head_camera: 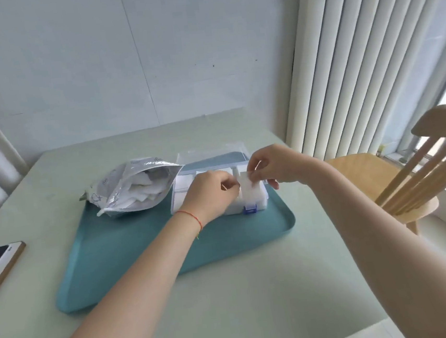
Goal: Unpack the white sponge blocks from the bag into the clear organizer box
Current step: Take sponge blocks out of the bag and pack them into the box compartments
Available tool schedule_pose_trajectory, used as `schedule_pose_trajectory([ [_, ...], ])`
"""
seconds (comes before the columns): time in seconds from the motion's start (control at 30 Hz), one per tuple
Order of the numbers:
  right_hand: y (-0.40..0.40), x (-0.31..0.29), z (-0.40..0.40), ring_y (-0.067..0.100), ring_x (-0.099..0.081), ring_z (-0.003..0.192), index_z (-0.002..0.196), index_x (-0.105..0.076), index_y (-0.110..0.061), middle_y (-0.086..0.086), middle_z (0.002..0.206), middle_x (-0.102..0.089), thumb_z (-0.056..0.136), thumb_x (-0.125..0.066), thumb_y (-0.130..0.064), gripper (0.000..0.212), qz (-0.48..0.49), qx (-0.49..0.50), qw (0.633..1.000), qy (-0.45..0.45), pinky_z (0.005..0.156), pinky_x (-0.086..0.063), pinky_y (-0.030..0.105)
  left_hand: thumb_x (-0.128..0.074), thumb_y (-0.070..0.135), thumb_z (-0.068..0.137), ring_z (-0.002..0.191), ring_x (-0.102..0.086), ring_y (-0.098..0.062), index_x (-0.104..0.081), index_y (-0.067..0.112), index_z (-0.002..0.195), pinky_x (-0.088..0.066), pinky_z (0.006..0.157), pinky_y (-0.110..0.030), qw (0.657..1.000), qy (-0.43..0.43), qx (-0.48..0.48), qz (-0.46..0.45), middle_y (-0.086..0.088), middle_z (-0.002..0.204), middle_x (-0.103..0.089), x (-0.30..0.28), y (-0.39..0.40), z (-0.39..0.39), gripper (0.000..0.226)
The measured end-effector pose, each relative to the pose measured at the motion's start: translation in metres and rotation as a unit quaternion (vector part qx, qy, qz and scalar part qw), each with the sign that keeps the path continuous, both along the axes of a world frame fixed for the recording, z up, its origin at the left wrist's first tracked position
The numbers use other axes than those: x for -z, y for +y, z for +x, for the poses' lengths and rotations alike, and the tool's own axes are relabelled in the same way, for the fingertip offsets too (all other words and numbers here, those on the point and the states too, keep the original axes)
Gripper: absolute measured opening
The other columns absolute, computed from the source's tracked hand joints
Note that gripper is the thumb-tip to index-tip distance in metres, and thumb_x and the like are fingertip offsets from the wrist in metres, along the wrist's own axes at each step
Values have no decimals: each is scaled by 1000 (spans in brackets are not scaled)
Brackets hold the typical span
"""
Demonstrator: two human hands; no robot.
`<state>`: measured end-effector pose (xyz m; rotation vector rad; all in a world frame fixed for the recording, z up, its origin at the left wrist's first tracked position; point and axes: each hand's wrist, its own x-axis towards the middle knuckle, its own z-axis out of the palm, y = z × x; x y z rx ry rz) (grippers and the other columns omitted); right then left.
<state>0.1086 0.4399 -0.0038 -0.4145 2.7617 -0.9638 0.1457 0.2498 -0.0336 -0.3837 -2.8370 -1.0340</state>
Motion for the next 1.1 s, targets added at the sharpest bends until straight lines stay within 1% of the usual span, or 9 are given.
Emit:
schedule_pose_trajectory([
  [0.1, 5, 2, 0, 11, -51, 45, 91, -66, -15, -9, 62, -69, 88, -67, -16, 3, 9, -12, 1000, -3, 50, -34, 19, -58, 14, 88, 79, -58, -13, -69, 23, 95, -45, 74, -25, 1000, 7, 6, -20, 10, 83, -64, 3, 6, -1, 15],
  [0.27, 11, 1, -5, 7, -48, 43, 93, -66, -15, -17, 48, -60, 89, -67, -15, 4, 22, -25, 999, -6, 46, -33, 13, -52, 19, 90, 75, -55, -16, -58, 27, 101, -49, 73, -33, 996, 15, 48, -79, 8, 84, -65, 3, 9, 0, 14],
  [0.37, 9, 0, -7, 9, -48, 44, 91, -65, -18, -21, 48, -59, 90, -65, -15, 3, 45, -42, 998, -2, 46, -33, 13, -48, 27, 94, 85, -52, -14, -63, 35, 111, -46, 80, -31, 989, 9, 77, -129, 12, 85, -56, 1, 11, -1, 24],
  [0.47, 9, 2, -10, 11, -51, 44, 90, -63, -18, -18, 59, -64, 89, -65, -12, 6, 24, -34, 999, 15, 49, -37, 19, -46, 29, 96, 89, -48, -14, -64, 35, 116, -44, 85, -30, 985, 3, 84, -152, 15, 81, -47, -1, 14, -2, 27],
  [0.73, 8, 4, -10, 10, -50, 42, 91, -64, -17, -23, 52, -61, 89, -64, -15, 3, 53, -45, 998, 13, 50, -37, 19, -45, 27, 97, 99, -52, -17, -63, 37, 120, -41, 88, -28, 982, -3, 87, -165, 5, 96, -52, -3, 14, 2, 31],
  [0.83, 0, 3, -9, 11, -53, 46, 90, -66, -17, -15, 69, -66, 87, -65, -20, 4, 100, -51, 993, 37, 51, -40, 19, -43, 27, 98, 109, -50, -18, -65, 38, 124, -38, 91, -26, 980, -13, 93, -178, 1, 109, -54, -2, 16, 2, 35],
  [0.93, -7, 4, -10, 13, -56, 74, 97, -68, -18, -6, 93, -63, 88, -65, -24, 11, 147, -31, 983, 102, 64, -43, 24, -42, 30, 99, 115, -47, -21, -65, 35, 125, -39, 95, -30, 977, -21, 89, -195, -2, 117, -52, 1, 19, 2, 34],
  [1.0, -11, 5, -10, 17, -53, 87, 99, -66, -19, -2, 97, -59, 89, -63, -21, 11, 165, -14, 976, 141, 71, -42, 28, -41, 31, 99, 117, -44, -23, -65, 34, 123, -38, 97, -32, 973, -23, 89, -210, -3, 117, -51, 2, 20, 2, 34],
  [1.1, -17, 4, -8, 25, -60, 95, 96, -72, -13, 4, 96, -66, 88, -59, -18, 16, 235, -22, 966, 109, 77, -51, 35, -41, 33, 100, 119, -44, -24, -65, 35, 123, -36, 102, -34, 970, -20, 91, -225, -2, 121, -53, -2, 20, 3, 33],
])
